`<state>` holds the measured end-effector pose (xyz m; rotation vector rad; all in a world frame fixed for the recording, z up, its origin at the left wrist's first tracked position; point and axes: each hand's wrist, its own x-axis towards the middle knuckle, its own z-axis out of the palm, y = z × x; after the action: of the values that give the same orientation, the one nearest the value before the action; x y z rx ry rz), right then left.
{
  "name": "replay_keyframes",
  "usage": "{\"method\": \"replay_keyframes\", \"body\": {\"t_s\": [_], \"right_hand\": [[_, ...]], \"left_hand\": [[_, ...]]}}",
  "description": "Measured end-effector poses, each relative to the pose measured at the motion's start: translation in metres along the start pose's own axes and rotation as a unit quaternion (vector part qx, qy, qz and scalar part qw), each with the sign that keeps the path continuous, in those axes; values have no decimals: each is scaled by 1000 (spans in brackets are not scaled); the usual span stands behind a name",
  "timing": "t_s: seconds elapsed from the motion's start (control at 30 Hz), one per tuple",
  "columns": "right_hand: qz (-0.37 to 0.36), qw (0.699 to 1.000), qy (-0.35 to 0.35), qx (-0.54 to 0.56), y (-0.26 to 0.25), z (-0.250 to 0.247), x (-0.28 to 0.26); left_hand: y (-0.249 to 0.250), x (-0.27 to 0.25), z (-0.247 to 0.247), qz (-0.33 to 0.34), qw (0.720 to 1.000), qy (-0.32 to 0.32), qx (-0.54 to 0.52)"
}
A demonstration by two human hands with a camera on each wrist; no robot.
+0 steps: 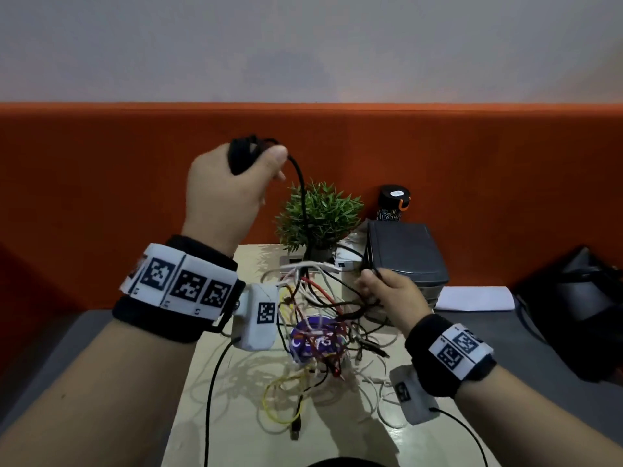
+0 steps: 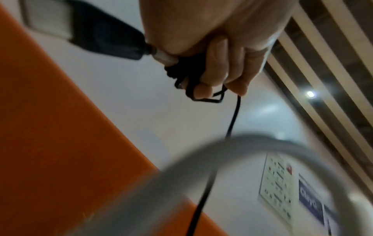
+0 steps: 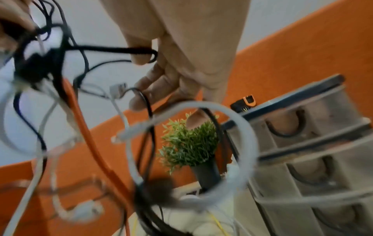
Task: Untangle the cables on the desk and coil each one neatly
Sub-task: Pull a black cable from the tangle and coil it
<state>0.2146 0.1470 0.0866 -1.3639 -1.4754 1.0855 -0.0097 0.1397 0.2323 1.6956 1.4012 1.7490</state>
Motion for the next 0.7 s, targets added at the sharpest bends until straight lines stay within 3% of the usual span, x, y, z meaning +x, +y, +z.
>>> {"method": "replay_keyframes", "body": {"t_s": [0.1,0.23,0.33,0.4,0.5,0.6,0.7], "right_hand": [[-49,995,15,-84,-13,-7,6],[-97,994,-1,-59,-38,-1,12],[-78,995,-55,0,-51,18,16],[-63,994,-83,38,-55,27,17],[-42,994,-64,81,-54,25,19],[-14,997,-30,-63,-46,10,18],[5,975,3,-221,-40,-6,16]], "left_hand": [[-4,-9,6,-12,995,-79,54],[-2,-20,19,-20,982,-180,51],[4,-25,29,-2,979,-197,50],[6,-26,33,3,982,-185,27],[3,-22,30,10,993,-115,21],[-3,-13,19,-8,1000,-24,18],[-8,-7,10,-11,1000,23,10]]}}
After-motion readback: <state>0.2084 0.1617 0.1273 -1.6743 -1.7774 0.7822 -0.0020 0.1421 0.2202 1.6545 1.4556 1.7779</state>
